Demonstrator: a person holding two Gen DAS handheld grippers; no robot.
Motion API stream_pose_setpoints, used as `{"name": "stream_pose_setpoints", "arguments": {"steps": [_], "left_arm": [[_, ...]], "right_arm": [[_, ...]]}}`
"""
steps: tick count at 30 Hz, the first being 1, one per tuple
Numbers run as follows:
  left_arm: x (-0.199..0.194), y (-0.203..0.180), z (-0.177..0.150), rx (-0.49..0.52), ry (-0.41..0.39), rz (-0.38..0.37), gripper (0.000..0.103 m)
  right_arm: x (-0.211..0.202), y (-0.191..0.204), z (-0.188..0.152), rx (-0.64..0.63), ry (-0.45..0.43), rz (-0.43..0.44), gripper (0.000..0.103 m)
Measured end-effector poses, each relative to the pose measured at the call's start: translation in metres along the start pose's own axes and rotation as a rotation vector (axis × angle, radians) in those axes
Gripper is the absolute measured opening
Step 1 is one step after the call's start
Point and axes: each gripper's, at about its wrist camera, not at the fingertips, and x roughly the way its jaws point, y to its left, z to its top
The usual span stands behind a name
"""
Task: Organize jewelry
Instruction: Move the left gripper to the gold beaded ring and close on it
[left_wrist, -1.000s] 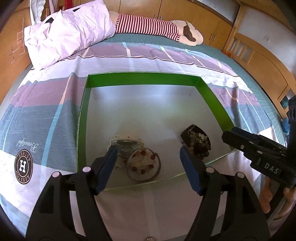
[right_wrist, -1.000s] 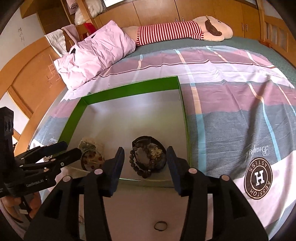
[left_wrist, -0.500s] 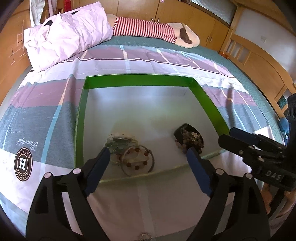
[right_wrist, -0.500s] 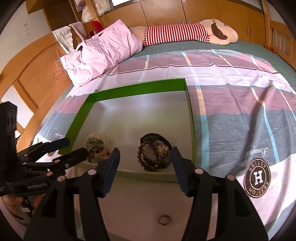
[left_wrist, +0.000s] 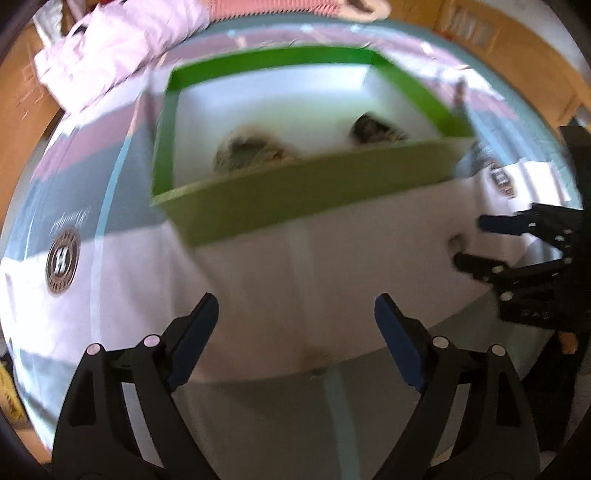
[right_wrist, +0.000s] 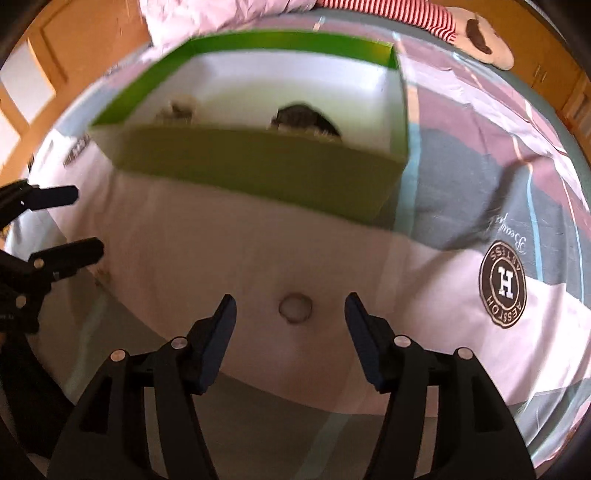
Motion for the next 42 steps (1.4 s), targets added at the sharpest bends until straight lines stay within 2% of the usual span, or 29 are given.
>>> {"name": "stream_pose_setpoints", "arguments": {"steps": [1, 2, 4, 6, 10, 14, 20, 21, 22, 24, 27, 31, 36, 38, 39, 41, 42], "left_arm": [[0.003, 0.004, -0.001, -0.018, 0.015, 0.01, 0.088], [0.005, 0.009, -0.003, -0.037, 0.027, 0.009, 0.088], [0.007, 0.016, -0.005, -0.06, 0.042, 0.005, 0.089], [0.008, 0.022, -0.009, -0.077, 0.057, 0.01, 0.089], [0.009, 0.03, -0.019, -0.103, 0.073, 0.011, 0.089], [0.006, 0.024, -0.035, -0.079, 0.07, 0.001, 0.089], [0.001, 0.001, -0.055, -0.021, 0.046, -0.001, 0.088], [0.004, -0.003, -0.057, -0.004, 0.052, 0.012, 0.081], [0.008, -0.007, -0.058, 0.005, 0.062, 0.029, 0.068], [0.015, -0.003, -0.058, -0.009, 0.077, 0.031, 0.063], [0.014, 0.007, -0.053, -0.058, 0.059, 0.018, 0.045], [0.019, 0.011, -0.042, -0.087, 0.054, 0.016, 0.038], [0.03, 0.007, -0.014, -0.054, 0.032, 0.066, 0.031], [0.034, 0.012, 0.0, -0.079, 0.025, 0.047, 0.031], [0.035, 0.019, 0.01, -0.112, 0.026, 0.012, 0.032], [0.035, 0.033, 0.019, -0.176, 0.035, -0.069, 0.038], [0.032, 0.038, 0.02, -0.202, 0.039, -0.111, 0.045]], "right_arm": [[0.003, -0.001, 0.0, 0.014, 0.015, 0.019, 0.05], [0.005, -0.001, -0.001, 0.021, 0.023, 0.045, 0.048], [0.007, 0.004, 0.0, 0.016, 0.019, 0.119, 0.048], [0.003, 0.01, 0.002, -0.003, -0.011, 0.15, 0.048], [-0.009, 0.003, 0.008, 0.019, -0.067, 0.141, 0.048], [0.0, -0.007, 0.009, 0.059, -0.028, 0.11, 0.048], [0.008, 0.003, 0.008, 0.043, 0.003, 0.097, 0.048], [0.01, 0.006, 0.008, 0.035, 0.005, 0.094, 0.048], [0.011, 0.007, 0.009, 0.033, 0.007, 0.091, 0.048], [0.013, 0.008, 0.011, 0.034, 0.008, 0.084, 0.048], [0.012, 0.009, 0.014, 0.041, 0.002, 0.085, 0.048], [0.014, 0.01, 0.015, 0.047, -0.004, 0.083, 0.049], [0.014, 0.014, 0.013, 0.065, -0.013, 0.084, 0.049], [0.013, 0.007, 0.013, 0.072, -0.016, 0.082, 0.049], [0.011, 0.003, 0.011, 0.074, -0.018, 0.08, 0.049], [0.008, 0.0, 0.008, 0.082, -0.022, 0.078, 0.049], [0.006, -0.002, 0.007, 0.086, -0.024, 0.081, 0.05]]}}
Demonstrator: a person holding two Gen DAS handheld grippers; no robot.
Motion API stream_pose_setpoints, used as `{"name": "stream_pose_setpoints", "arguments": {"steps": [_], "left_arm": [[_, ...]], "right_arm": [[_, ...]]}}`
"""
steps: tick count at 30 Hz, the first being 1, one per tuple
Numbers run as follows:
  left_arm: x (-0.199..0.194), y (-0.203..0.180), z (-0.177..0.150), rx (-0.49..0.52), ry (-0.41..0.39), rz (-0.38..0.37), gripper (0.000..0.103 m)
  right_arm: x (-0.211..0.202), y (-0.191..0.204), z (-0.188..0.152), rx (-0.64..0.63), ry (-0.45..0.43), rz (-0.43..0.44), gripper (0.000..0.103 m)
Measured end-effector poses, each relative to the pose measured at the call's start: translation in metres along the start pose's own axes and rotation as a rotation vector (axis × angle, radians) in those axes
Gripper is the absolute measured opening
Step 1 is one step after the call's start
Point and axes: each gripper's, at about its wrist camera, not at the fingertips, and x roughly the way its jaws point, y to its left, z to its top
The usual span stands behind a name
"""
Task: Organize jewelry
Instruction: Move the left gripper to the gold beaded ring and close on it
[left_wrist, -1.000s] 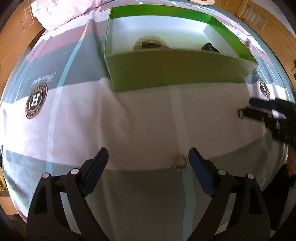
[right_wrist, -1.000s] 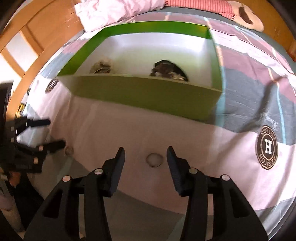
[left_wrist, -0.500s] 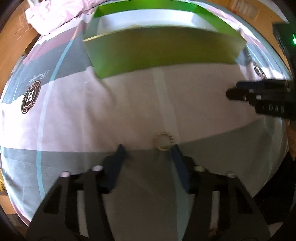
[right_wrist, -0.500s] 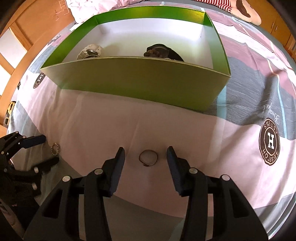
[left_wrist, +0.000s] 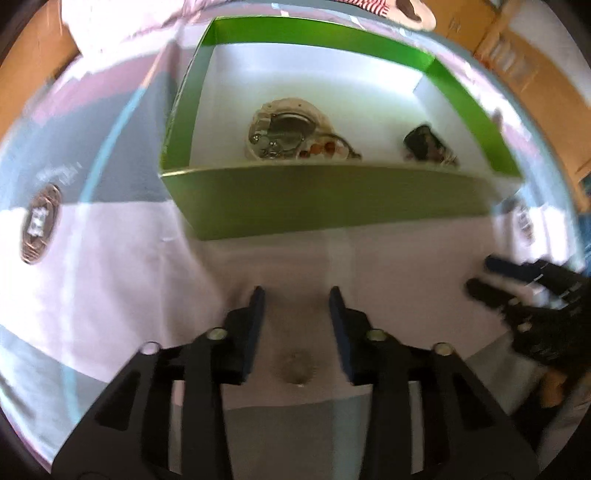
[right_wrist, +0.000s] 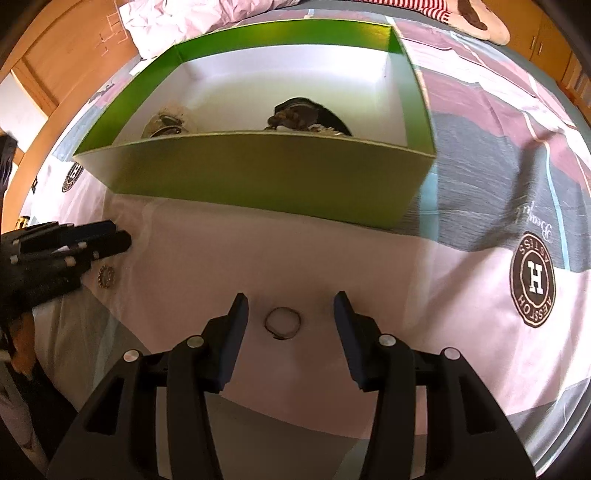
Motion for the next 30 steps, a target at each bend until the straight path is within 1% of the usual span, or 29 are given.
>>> {"name": "stream_pose_setpoints", "arguments": {"steps": [2, 3, 4, 6, 7, 9, 12, 14, 15, 16, 17, 18, 20, 21, 22, 25, 28, 30], "left_arm": [[-0.011, 0.006, -0.004, -0.017, -0.007, -0.02, 0.052], [-0.018, 0.009, -0.01, -0.016, -0.009, -0.026, 0.057], [-0.024, 0.012, -0.016, -0.023, -0.007, -0.031, 0.059], [-0.03, 0.017, -0.03, -0.046, 0.005, -0.039, 0.059], [-0.03, 0.016, -0.034, -0.042, 0.009, -0.032, 0.057], [-0.023, 0.01, -0.043, -0.009, 0.017, 0.018, 0.052], [-0.009, -0.001, -0.049, 0.036, 0.043, 0.078, 0.049], [-0.006, -0.007, -0.051, 0.063, 0.027, 0.123, 0.049], [-0.005, -0.01, -0.051, 0.073, 0.011, 0.145, 0.043], [-0.005, -0.012, -0.051, 0.077, -0.006, 0.158, 0.031], [-0.004, -0.015, -0.05, 0.083, -0.015, 0.163, 0.024], [-0.004, -0.019, -0.049, 0.099, -0.029, 0.177, 0.021], [-0.004, -0.023, -0.047, 0.109, -0.043, 0.193, 0.021], [-0.003, -0.024, -0.046, 0.11, -0.048, 0.189, 0.021], [-0.002, -0.026, -0.042, 0.109, -0.052, 0.182, 0.021], [0.0, -0.028, -0.033, 0.105, -0.07, 0.159, 0.021], [-0.002, -0.032, -0.03, 0.121, -0.087, 0.157, 0.021], [0.001, -0.037, -0.03, 0.135, -0.082, 0.157, 0.021]], "right_arm": [[-0.004, -0.003, -0.001, 0.003, -0.006, -0.001, 0.053], [-0.006, -0.005, -0.003, 0.004, -0.011, -0.003, 0.057], [-0.007, -0.004, -0.003, 0.005, -0.015, -0.002, 0.058], [-0.007, -0.002, 0.0, 0.005, -0.018, 0.007, 0.058], [-0.007, 0.0, 0.0, 0.002, -0.019, 0.009, 0.058], [-0.007, 0.004, -0.001, -0.012, -0.013, 0.006, 0.058], [-0.004, 0.01, -0.002, -0.038, -0.004, -0.005, 0.058], [-0.001, 0.01, -0.004, -0.047, 0.005, -0.019, 0.058], [0.001, 0.011, -0.005, -0.048, 0.009, -0.027, 0.058], [0.003, 0.01, -0.005, -0.049, 0.014, -0.037, 0.058], [0.005, 0.011, -0.006, -0.052, 0.018, -0.041, 0.058], [0.006, 0.013, -0.007, -0.062, 0.016, -0.049, 0.058], [0.008, 0.016, -0.008, -0.093, 0.009, -0.075, 0.057], [0.008, 0.019, -0.009, -0.107, -0.002, -0.081, 0.054], [0.008, 0.021, -0.008, -0.112, -0.009, -0.074, 0.047], [0.009, 0.025, -0.006, -0.117, -0.034, -0.068, 0.04], [0.012, 0.026, 0.0, -0.12, -0.055, -0.062, 0.032], [0.011, 0.025, 0.0, -0.122, -0.064, -0.061, 0.028]]}}
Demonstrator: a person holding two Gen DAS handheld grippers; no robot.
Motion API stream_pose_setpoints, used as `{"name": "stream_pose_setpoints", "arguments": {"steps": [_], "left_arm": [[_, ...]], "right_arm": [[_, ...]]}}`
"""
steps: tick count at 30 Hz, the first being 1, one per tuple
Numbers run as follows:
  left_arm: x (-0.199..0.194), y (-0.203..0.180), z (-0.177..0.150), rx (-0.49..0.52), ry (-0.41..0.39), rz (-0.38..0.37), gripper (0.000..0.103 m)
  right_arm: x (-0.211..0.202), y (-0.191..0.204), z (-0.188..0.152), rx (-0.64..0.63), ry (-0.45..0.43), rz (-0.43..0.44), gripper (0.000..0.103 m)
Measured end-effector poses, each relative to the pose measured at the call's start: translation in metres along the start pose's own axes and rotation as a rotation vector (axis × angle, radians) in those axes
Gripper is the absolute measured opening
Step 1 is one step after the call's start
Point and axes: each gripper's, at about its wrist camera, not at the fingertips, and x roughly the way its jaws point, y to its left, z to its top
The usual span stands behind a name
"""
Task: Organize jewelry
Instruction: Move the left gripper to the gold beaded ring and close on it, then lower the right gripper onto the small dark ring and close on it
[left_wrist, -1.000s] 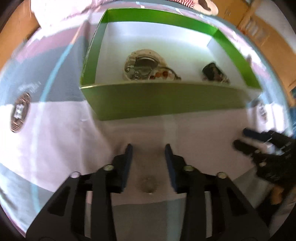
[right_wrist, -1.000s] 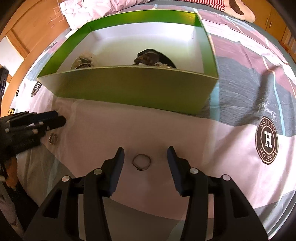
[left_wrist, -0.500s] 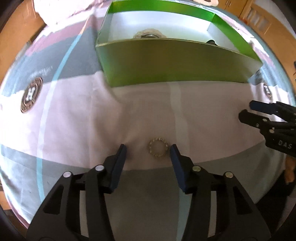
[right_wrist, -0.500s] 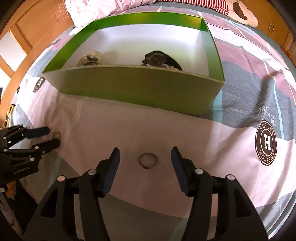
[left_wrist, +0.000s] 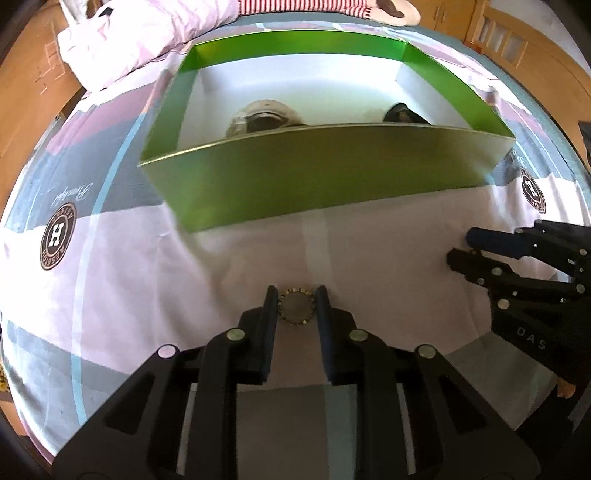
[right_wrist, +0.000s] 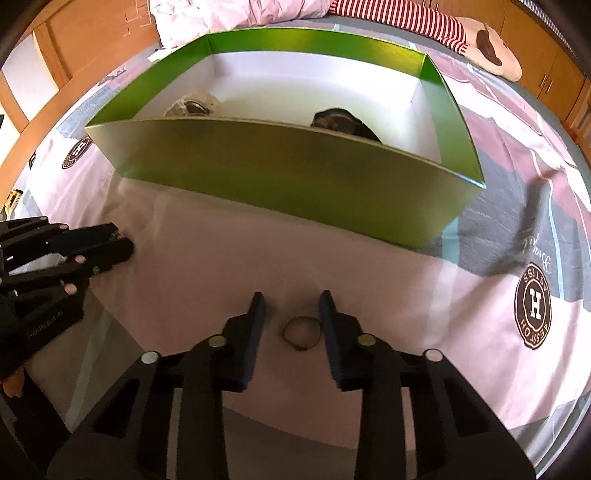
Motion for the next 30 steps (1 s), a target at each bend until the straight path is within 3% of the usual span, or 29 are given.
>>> {"name": "stream_pose_setpoints", "arguments": {"steps": [14, 18, 20, 22, 25, 30], "left_arm": [[0.007, -0.007, 0.002, 0.015, 0.005, 0.017, 0.021], [0.006, -0.007, 0.002, 0.01, 0.005, 0.013, 0.021], [0.006, -0.007, 0.002, 0.01, 0.006, 0.012, 0.021], [0.007, -0.006, 0.002, 0.012, 0.007, 0.013, 0.021], [0.007, -0.006, 0.002, 0.013, 0.008, 0.013, 0.021], [0.007, -0.007, 0.002, 0.018, 0.01, 0.016, 0.021]], "right_arm": [[0.0, 0.002, -0.001, -0.004, 0.0, -0.002, 0.028], [-0.008, -0.002, 0.0, 0.019, -0.044, -0.006, 0.028], [-0.012, -0.004, 0.002, 0.027, -0.068, -0.028, 0.034], [-0.013, -0.007, 0.003, 0.042, -0.07, -0.028, 0.047], [-0.009, -0.008, 0.002, 0.049, -0.043, -0.031, 0.054], [-0.001, -0.004, 0.0, 0.024, -0.009, -0.044, 0.056]]}}
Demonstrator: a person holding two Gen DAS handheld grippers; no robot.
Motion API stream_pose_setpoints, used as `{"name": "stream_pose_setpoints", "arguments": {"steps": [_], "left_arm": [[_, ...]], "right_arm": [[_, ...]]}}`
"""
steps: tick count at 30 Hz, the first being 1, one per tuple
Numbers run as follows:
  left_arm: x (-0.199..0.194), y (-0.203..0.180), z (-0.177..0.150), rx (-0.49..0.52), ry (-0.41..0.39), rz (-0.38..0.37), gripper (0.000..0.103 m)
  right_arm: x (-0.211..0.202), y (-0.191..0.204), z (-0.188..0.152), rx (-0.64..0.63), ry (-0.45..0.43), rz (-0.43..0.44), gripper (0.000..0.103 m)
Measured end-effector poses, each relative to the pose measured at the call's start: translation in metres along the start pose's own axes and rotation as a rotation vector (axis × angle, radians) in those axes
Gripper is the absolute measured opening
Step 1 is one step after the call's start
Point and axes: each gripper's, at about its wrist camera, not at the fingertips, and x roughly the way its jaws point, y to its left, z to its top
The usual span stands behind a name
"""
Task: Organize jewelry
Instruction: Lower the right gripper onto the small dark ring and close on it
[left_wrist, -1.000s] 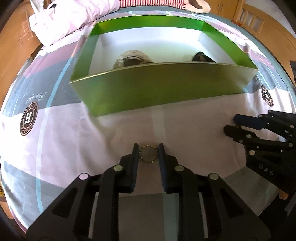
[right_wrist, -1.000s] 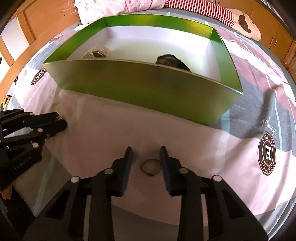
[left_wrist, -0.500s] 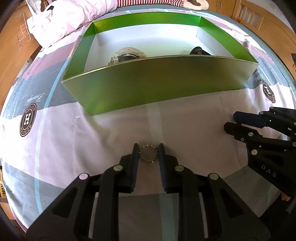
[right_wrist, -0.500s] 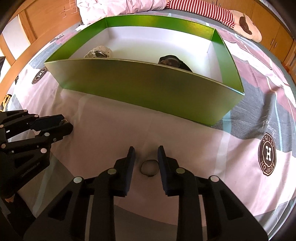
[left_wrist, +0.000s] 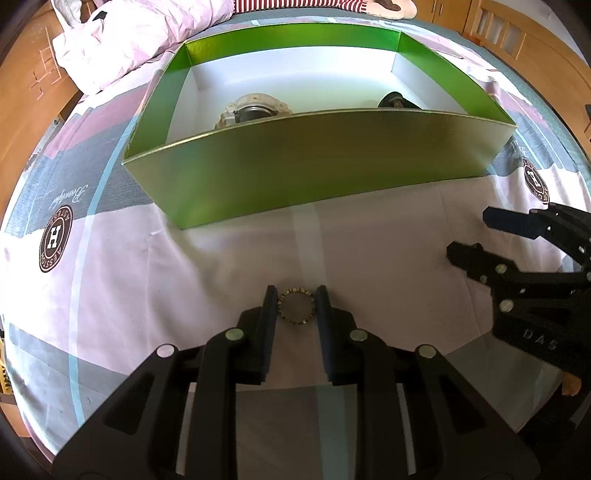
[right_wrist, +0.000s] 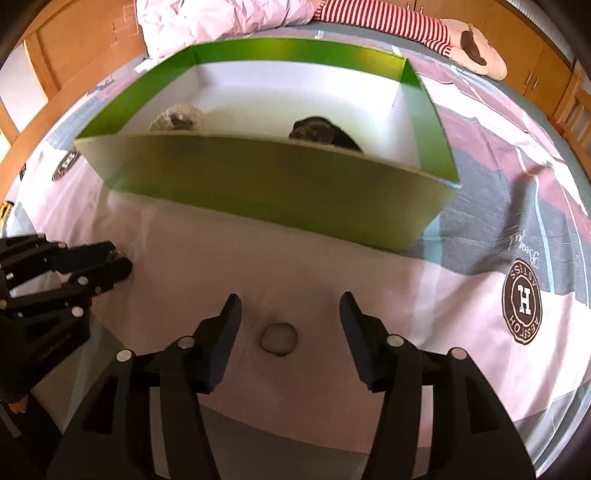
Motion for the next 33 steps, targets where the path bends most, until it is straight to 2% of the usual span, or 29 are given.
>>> {"name": "stream_pose_setpoints", "arguments": {"steps": [6, 9, 13, 16, 19, 21, 23, 25, 26, 27, 33], "left_arm": [[0.0, 0.0, 0.0, 0.003, 0.001, 0.001, 0.021], [0.0, 0.0, 0.0, 0.006, 0.001, 0.003, 0.021], [0.001, 0.0, 0.0, 0.007, 0.001, 0.004, 0.022], [0.001, 0.0, 0.0, 0.006, 0.002, 0.003, 0.022], [0.001, 0.0, 0.0, 0.006, 0.002, 0.002, 0.022], [0.001, 0.001, 0.0, 0.002, 0.004, -0.003, 0.023], [0.001, 0.001, 0.0, -0.001, 0.006, -0.006, 0.023], [0.001, 0.002, 0.0, -0.002, 0.007, -0.008, 0.023], [0.001, 0.002, 0.0, -0.001, 0.008, -0.007, 0.023], [0.001, 0.002, 0.0, -0.001, 0.009, -0.007, 0.024], [0.001, 0.002, 0.0, -0.003, 0.012, -0.007, 0.025]], "right_arm": [[0.002, 0.0, 0.0, -0.022, -0.007, -0.004, 0.054], [0.001, 0.004, -0.001, -0.044, -0.018, 0.01, 0.038], [-0.003, 0.014, -0.004, -0.068, -0.029, 0.015, 0.023], [-0.006, 0.014, -0.006, -0.073, -0.038, 0.023, 0.014], [-0.007, 0.014, -0.008, -0.066, -0.038, 0.03, 0.014], [-0.008, 0.013, -0.007, -0.064, -0.032, 0.035, 0.014], [-0.007, 0.009, -0.004, -0.058, -0.02, 0.049, 0.02], [-0.009, 0.004, 0.0, -0.056, -0.017, 0.068, 0.049], [-0.01, 0.005, -0.001, -0.063, -0.018, 0.07, 0.053], [-0.012, 0.005, -0.002, -0.08, -0.019, 0.066, 0.056], [-0.006, 0.013, -0.01, -0.142, 0.028, 0.037, 0.056]]}}
